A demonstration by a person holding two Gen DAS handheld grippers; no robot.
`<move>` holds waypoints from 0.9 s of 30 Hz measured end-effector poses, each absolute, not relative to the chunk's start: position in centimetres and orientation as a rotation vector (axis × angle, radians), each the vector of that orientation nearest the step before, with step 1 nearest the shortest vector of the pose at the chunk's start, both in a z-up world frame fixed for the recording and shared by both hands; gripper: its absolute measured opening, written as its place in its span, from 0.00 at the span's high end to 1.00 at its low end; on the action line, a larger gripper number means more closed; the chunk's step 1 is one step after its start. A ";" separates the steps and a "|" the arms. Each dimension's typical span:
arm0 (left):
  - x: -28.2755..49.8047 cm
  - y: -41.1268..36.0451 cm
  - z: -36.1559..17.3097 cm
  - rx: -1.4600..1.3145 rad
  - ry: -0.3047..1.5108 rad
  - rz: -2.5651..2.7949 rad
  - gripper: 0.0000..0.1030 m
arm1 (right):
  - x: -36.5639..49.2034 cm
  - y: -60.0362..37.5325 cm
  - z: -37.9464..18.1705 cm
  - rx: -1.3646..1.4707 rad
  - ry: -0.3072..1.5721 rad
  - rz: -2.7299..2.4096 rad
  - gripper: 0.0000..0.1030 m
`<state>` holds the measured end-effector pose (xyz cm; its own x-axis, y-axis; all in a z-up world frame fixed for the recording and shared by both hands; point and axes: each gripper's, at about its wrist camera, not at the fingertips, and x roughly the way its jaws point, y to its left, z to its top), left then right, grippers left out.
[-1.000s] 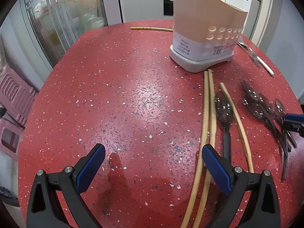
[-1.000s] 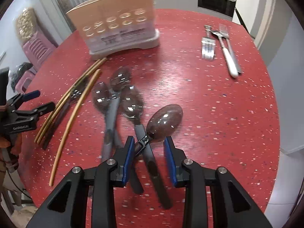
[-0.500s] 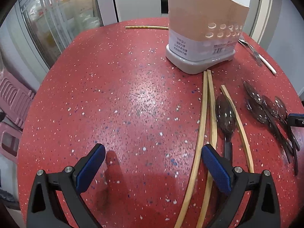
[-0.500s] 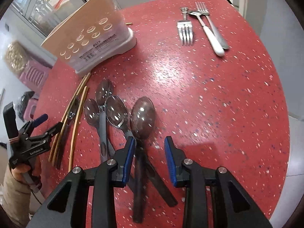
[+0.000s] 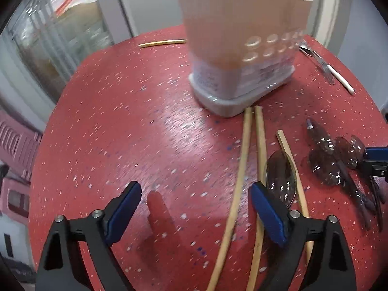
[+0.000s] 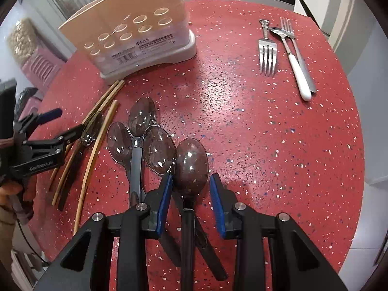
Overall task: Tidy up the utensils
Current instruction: 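Grasp a dark spoon by its handle with the right tool while the left tool grasps a wooden chopstick, then lift and carry the spoon and chopstick over the beige holder with both tools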
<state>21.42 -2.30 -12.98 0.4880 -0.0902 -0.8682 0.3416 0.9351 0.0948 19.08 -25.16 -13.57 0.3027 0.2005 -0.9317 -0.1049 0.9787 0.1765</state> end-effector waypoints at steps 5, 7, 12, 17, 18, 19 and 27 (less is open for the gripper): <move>21.5 -3.9 -12.4 0.296 1.050 -0.349 0.28 | 19.9 -25.1 -14.0 0.113 1.263 0.223 0.69; 21.3 -4.9 -12.2 0.328 1.053 -0.380 0.38 | 20.3 -25.7 -14.1 0.119 1.262 0.227 0.69; 20.8 -5.8 -11.9 0.389 1.047 -0.374 0.43 | 19.9 -26.6 -14.1 0.121 1.259 0.231 0.69; 20.9 -5.9 -11.7 0.376 1.052 -0.361 0.43 | 20.0 -25.9 -14.1 0.057 1.283 0.263 0.66; 20.8 -6.1 -11.8 0.385 1.048 -0.360 0.43 | 20.0 -25.8 -14.1 0.053 1.285 0.255 0.70; 20.7 -6.2 -11.7 0.390 1.046 -0.365 0.43 | 20.0 -25.6 -14.0 0.062 1.284 0.253 0.69; 19.6 -5.4 -11.8 0.297 1.047 -0.396 0.72 | 19.3 -28.1 -13.5 0.191 1.225 0.252 0.70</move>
<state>19.60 -5.41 -11.80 0.4409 -0.1739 -0.8805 0.4519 0.8906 0.0504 19.32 -28.07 -13.46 0.3171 0.2921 -0.9023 -0.0882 0.9564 0.2786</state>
